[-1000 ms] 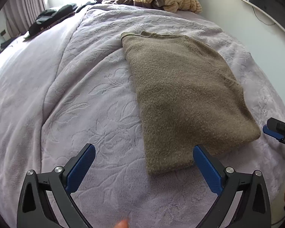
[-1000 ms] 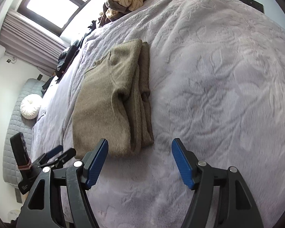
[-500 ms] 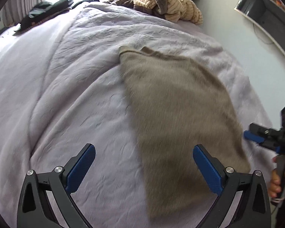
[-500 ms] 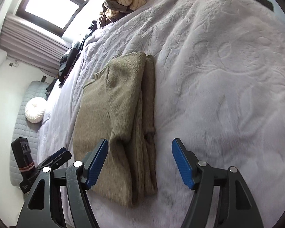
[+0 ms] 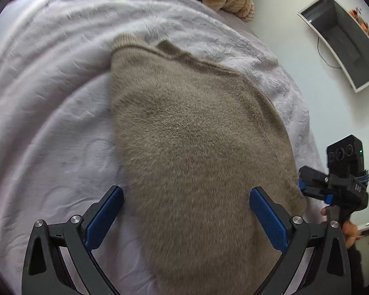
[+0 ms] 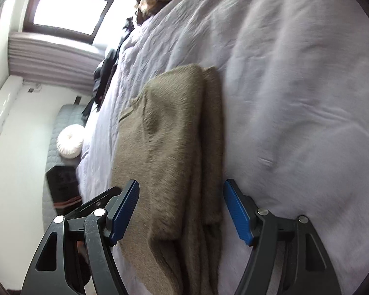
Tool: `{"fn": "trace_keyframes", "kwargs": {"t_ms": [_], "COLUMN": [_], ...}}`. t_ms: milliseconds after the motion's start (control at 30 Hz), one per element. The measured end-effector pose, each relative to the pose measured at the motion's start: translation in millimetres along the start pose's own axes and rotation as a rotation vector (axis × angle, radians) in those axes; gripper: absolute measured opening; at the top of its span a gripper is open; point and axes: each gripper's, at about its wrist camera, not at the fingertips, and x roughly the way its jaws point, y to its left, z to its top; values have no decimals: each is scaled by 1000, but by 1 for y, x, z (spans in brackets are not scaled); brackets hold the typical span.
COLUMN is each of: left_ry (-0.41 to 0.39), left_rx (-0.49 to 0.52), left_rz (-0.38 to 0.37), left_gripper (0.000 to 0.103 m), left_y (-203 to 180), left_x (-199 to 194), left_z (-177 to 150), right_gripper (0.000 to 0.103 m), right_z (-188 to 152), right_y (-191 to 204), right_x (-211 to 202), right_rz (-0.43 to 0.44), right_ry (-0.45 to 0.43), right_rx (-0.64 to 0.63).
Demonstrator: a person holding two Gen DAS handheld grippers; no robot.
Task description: Fold small clothes
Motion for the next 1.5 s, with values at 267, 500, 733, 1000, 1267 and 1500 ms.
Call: {"fn": "trace_keyframes", "kwargs": {"t_ms": [267,500,733,1000,1267,1500], "left_ry": [14,-32,-59,-80,-95,-70], "left_rx": [23,32,81,99,57,-22], "left_rz": [-17,-39,-26,1,47,101], "left_gripper": [102,49,48,48,48,48], "left_y": [-9,-8,-25,-25,6,49], "left_x": [15,-12,-61,-126,-174,-179], "left_z": [9,6,-5,-34,-93,-145], "right_gripper": [77,38,37,37,38,38], "right_z": [14,5,-13,-50,-97,-127], "right_y": [13,27,71,114,147,151], "right_x": [39,28,12,9,44,104], "right_rz": [4,86,179,242,270,242], "right_ry": [52,14,-4,17,90,176], "right_rx": [-42,-5,-5,-2,-20,-4]}}
